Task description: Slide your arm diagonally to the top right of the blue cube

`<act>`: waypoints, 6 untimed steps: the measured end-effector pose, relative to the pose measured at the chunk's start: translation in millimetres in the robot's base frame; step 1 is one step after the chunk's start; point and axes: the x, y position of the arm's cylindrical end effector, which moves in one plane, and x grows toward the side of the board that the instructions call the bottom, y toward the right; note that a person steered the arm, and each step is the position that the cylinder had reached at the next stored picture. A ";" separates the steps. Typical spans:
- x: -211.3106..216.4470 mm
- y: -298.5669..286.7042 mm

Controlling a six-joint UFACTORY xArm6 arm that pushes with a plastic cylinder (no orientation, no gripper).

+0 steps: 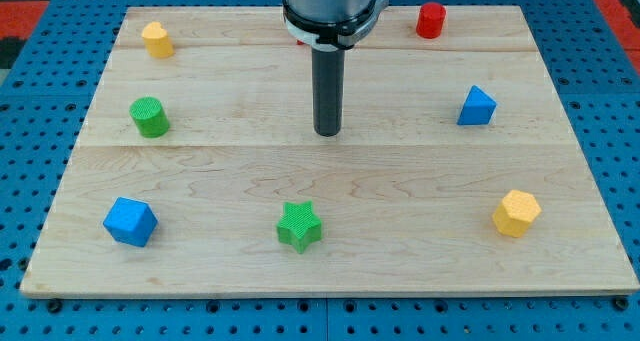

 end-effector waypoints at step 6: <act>61.2 -120.8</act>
